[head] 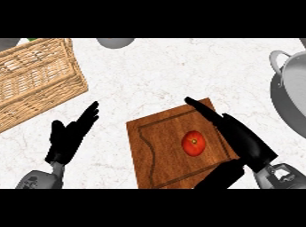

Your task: Pick the tomato from the cutting board and place it in the pot

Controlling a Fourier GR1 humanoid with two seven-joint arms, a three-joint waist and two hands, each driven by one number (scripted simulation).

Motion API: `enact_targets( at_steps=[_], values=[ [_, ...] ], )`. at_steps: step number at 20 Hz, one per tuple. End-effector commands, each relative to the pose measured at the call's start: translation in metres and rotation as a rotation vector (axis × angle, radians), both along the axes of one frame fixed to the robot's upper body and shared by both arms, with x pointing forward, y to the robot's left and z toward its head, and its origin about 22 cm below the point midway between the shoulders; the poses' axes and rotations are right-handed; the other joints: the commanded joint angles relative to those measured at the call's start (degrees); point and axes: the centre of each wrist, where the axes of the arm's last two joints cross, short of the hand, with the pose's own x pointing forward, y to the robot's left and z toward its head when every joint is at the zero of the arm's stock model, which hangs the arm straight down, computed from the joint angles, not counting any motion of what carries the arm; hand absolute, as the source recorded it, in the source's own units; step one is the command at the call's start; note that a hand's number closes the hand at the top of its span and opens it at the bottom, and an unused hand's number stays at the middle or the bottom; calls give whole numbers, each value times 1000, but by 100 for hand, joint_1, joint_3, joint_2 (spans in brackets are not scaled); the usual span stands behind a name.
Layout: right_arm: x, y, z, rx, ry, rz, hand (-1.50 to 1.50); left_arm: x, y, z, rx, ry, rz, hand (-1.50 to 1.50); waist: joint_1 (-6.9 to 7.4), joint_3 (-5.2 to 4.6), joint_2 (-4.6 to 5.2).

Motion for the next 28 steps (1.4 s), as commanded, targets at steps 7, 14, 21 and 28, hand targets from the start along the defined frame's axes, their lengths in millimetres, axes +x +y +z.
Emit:
enact_targets(
  at_steps=[7,14,21,28],
  values=[
    [16,-26,-53,-129,56,23,-150,-2,-6,6,6,-6,3,0,-65,5,-13],
    [33,-29,-91,-67,17,9,-150,-1,-16,7,2,3,0,0,-51,5,-11],
    [41,-57,-97,155,90,56,-150,5,-6,0,-2,3,-7,0,-52,5,-6],
    [21,-44,-123,288,171,45,-150,-11,-15,8,0,5,3,0,-54,5,-17]
  ],
)
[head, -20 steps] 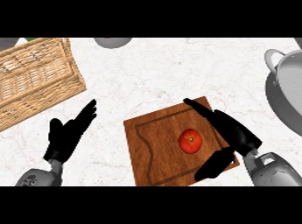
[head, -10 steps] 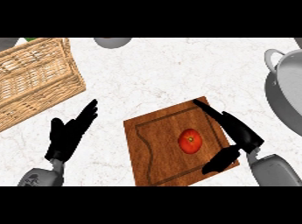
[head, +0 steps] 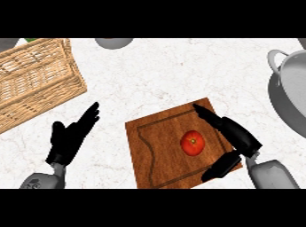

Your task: Pick the tomato from the cutting board and place it in the pot

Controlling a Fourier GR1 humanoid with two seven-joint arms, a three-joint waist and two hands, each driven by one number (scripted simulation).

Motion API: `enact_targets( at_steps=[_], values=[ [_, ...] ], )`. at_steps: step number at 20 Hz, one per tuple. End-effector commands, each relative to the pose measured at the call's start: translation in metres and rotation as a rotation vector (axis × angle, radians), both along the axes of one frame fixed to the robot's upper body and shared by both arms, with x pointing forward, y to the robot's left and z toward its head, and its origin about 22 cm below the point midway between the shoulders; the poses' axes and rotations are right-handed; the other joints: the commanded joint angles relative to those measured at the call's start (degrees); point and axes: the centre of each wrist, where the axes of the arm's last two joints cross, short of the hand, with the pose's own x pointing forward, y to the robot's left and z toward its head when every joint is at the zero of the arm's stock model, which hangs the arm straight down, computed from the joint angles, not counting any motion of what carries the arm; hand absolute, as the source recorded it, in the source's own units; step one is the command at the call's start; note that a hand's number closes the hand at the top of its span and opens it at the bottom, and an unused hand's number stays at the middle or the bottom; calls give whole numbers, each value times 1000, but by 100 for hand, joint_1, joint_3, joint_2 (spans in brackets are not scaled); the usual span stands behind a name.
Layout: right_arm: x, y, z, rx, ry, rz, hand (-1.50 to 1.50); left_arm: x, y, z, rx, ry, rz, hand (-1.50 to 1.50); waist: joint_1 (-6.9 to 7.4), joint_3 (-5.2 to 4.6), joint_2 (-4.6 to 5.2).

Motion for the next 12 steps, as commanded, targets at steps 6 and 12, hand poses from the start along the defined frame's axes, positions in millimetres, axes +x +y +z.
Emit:
enact_targets(
  at_steps=[6,12],
  values=[
    [19,17,-58,92,134,-13,-150,8,13,6,2,4,7,0,42,1,13],
    [5,19,-63,-20,-38,96,150,14,-7,-3,7,-13,5,0,0,0,18]
  ],
)
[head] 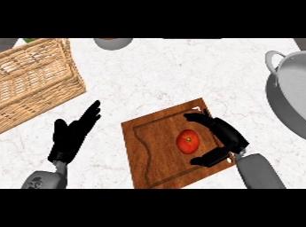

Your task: Pick the tomato from the cutting board and place it in the pot

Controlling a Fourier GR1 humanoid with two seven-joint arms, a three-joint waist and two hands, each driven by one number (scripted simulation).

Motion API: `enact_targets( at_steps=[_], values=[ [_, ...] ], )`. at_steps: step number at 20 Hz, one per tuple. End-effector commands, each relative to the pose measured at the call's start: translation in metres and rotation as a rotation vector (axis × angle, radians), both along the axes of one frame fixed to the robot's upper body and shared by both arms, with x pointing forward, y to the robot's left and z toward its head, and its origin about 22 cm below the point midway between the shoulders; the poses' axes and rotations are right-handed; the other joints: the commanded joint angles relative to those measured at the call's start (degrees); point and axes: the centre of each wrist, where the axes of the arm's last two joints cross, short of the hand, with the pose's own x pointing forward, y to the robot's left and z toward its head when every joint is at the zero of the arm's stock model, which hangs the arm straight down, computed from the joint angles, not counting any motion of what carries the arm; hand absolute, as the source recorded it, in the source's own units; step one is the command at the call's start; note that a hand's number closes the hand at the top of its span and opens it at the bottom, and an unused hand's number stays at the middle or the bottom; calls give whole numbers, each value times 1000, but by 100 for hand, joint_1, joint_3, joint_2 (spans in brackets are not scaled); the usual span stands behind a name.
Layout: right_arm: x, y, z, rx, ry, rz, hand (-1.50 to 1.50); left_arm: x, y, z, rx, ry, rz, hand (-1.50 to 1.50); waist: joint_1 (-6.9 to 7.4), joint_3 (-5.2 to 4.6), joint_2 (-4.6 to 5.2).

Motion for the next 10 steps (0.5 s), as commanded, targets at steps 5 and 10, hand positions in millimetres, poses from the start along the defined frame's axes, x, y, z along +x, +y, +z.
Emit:
enact_targets(
  at_steps=[5,10],
  values=[
    [-18,25,-50,38,-4,59,150,-3,0,-1,-17,4,-14,0,107,62,74],
    [-21,16,-47,160,0,29,150,-5,-18,-6,5,8,-9,0,39,58,59]
  ],
)
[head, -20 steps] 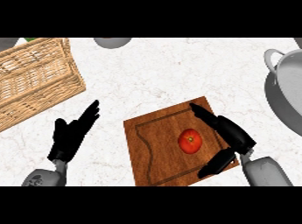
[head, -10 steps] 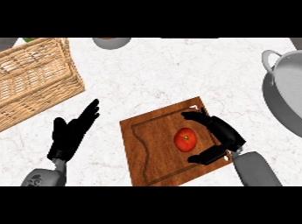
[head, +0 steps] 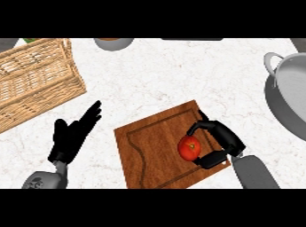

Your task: Pick the tomato from the cutting board and place it in the pot

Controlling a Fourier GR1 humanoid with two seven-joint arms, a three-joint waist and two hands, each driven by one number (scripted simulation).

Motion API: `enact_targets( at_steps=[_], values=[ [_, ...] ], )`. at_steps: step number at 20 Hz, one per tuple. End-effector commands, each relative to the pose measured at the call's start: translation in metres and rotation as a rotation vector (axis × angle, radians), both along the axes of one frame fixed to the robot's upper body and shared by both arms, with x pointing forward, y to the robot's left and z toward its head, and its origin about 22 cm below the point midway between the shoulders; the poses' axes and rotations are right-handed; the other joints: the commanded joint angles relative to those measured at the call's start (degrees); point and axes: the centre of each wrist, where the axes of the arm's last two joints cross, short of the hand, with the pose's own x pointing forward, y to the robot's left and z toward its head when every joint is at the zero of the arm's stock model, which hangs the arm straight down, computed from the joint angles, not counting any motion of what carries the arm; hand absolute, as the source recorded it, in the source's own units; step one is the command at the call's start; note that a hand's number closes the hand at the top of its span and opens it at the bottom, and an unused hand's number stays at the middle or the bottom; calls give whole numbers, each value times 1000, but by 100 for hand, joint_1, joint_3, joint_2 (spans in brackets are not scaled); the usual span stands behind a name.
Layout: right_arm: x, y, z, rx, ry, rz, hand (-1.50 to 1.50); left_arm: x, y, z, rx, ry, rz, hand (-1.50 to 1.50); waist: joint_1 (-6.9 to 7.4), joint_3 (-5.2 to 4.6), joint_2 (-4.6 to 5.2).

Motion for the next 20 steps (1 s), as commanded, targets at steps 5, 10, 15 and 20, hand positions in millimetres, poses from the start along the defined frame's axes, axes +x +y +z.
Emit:
enact_targets(
  at_steps=[5,10,15,20],
  values=[
    [-50,-122,-10,61,-46,-190,150,-8,11,4,1,-21,29,0,-124,113,77],
    [-87,-276,52,-25,-183,-581,150,-16,21,-8,1,8,95,0,-583,149,113],
    [-149,-363,101,-29,-266,-742,150,-12,12,-9,-10,2,64,0,-295,163,160],
    [-187,-391,109,-138,-304,-820,150,-4,-8,2,-21,-13,14,0,-13,165,151]
  ],
)
